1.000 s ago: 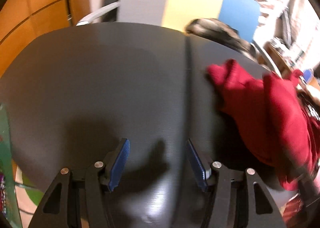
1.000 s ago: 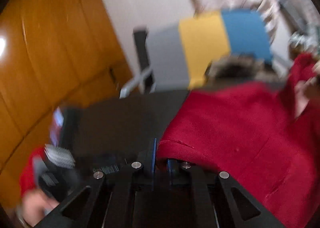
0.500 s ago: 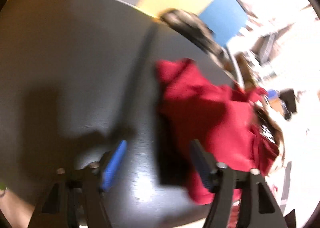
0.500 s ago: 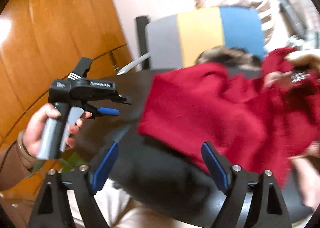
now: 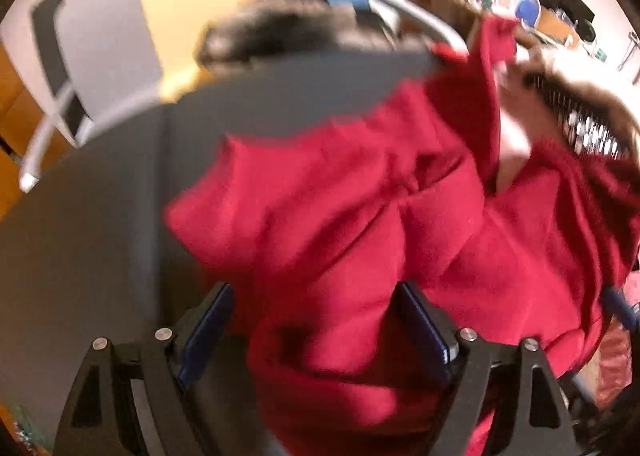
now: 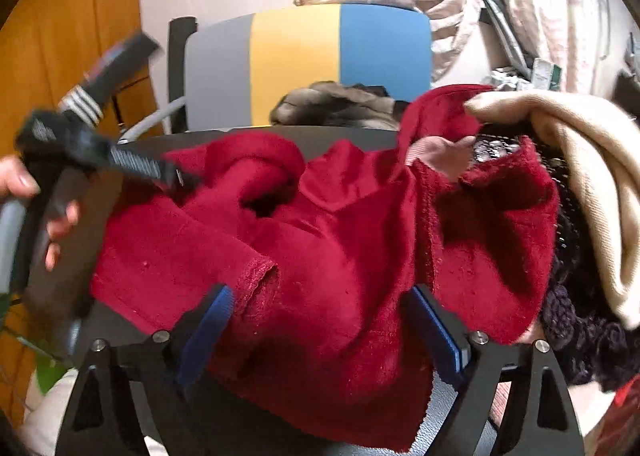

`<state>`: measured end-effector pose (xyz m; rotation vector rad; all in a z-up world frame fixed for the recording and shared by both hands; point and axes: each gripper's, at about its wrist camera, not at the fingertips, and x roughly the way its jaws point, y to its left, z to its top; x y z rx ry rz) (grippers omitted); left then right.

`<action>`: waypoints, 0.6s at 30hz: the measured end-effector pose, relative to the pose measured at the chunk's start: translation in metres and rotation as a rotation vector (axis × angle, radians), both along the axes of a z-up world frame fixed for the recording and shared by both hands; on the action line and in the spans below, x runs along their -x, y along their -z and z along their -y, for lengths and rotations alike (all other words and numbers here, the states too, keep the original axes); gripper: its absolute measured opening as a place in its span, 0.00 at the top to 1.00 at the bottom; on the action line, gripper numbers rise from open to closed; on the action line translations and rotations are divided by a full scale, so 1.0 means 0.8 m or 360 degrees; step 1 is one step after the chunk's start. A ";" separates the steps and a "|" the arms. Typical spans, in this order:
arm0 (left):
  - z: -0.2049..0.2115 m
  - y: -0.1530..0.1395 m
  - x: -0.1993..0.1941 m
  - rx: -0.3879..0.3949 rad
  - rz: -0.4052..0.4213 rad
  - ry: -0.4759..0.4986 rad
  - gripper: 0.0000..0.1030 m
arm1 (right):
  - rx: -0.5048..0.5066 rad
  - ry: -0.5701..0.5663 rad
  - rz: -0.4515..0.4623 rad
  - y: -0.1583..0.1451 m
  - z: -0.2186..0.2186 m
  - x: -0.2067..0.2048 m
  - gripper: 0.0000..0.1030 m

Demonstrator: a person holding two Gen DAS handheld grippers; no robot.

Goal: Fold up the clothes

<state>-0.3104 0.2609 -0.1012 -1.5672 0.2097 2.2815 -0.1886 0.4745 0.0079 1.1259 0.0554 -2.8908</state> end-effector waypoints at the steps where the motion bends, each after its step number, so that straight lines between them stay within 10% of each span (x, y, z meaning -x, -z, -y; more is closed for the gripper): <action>1: 0.010 0.002 -0.006 -0.0059 0.0032 -0.0028 0.21 | -0.0026 0.0028 -0.0001 0.002 -0.001 -0.003 0.14; 6: 0.063 -0.023 -0.027 -0.0353 0.0186 -0.0070 0.70 | -0.0085 0.0105 0.0073 0.014 -0.005 -0.012 0.13; 10: 0.093 -0.056 -0.024 -0.0507 0.0264 -0.0072 0.75 | -0.0046 0.0148 0.0218 0.030 -0.013 -0.011 0.24; 14: 0.144 -0.082 -0.012 -0.0596 0.0320 -0.0180 0.75 | 0.0090 0.0100 0.0268 0.026 -0.008 -0.008 0.91; 18: 0.188 -0.106 0.001 -0.0596 0.0305 -0.0230 0.75 | 0.0144 -0.0048 0.0230 0.012 0.031 -0.019 0.91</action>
